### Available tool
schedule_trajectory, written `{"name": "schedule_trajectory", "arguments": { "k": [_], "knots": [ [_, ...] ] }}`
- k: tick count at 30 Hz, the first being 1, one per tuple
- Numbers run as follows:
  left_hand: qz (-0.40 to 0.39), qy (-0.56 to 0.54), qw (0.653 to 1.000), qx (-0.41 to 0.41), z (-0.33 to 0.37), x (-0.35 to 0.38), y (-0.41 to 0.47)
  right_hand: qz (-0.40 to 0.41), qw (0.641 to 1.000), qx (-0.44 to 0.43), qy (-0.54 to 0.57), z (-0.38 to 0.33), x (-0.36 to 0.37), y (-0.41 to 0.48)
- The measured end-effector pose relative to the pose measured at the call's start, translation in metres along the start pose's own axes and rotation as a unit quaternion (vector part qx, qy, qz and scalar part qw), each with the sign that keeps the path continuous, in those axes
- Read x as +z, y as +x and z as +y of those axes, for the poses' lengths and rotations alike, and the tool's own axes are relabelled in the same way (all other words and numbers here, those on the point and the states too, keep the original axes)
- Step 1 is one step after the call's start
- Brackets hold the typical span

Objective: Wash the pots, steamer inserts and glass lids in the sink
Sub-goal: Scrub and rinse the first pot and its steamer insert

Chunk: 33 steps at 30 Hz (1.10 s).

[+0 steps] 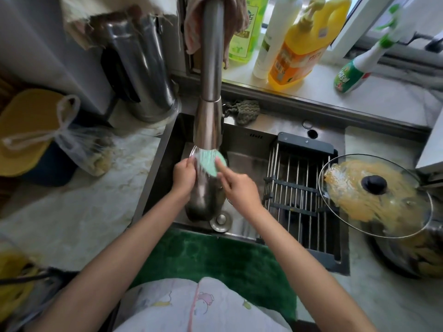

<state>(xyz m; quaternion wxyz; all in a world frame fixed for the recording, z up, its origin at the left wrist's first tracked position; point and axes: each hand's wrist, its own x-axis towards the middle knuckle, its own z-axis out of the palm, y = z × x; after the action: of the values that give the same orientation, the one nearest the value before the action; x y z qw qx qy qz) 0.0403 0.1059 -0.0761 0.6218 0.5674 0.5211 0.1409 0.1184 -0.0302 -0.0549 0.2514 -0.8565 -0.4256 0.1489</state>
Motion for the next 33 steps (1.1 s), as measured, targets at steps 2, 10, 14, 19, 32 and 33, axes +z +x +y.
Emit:
{"name": "schedule_trajectory", "arguments": {
  "k": [2, 10, 14, 19, 32, 33],
  "knots": [
    [-0.004, -0.024, 1.0, -0.011, 0.001, -0.003, 0.0, -0.01, 0.996, -0.061, -0.062, -0.001, -0.001, -0.003],
    [-0.063, 0.058, 0.995, 0.055, 0.004, -0.012, -0.011, 0.048, 0.993, -0.065, -0.091, -0.007, -0.006, -0.009],
    [-0.102, 0.152, 0.974, 0.133, -0.001, -0.019, -0.016, 0.005, 0.99, 0.127, -0.057, 0.02, -0.021, 0.016],
    [-0.095, 0.169, 0.972, 0.13, -0.005, -0.024, -0.015, -0.035, 0.996, -0.001, -0.078, -0.012, -0.012, -0.02],
    [-0.103, 0.177, 0.962, 0.182, 0.012, -0.026, -0.024, 0.018, 0.987, 0.155, 0.027, 0.016, -0.037, 0.008],
    [-0.1, 0.186, 0.959, 0.19, 0.014, -0.026, -0.025, 0.04, 0.979, 0.194, 0.044, 0.02, -0.038, 0.015]
  ]
}}
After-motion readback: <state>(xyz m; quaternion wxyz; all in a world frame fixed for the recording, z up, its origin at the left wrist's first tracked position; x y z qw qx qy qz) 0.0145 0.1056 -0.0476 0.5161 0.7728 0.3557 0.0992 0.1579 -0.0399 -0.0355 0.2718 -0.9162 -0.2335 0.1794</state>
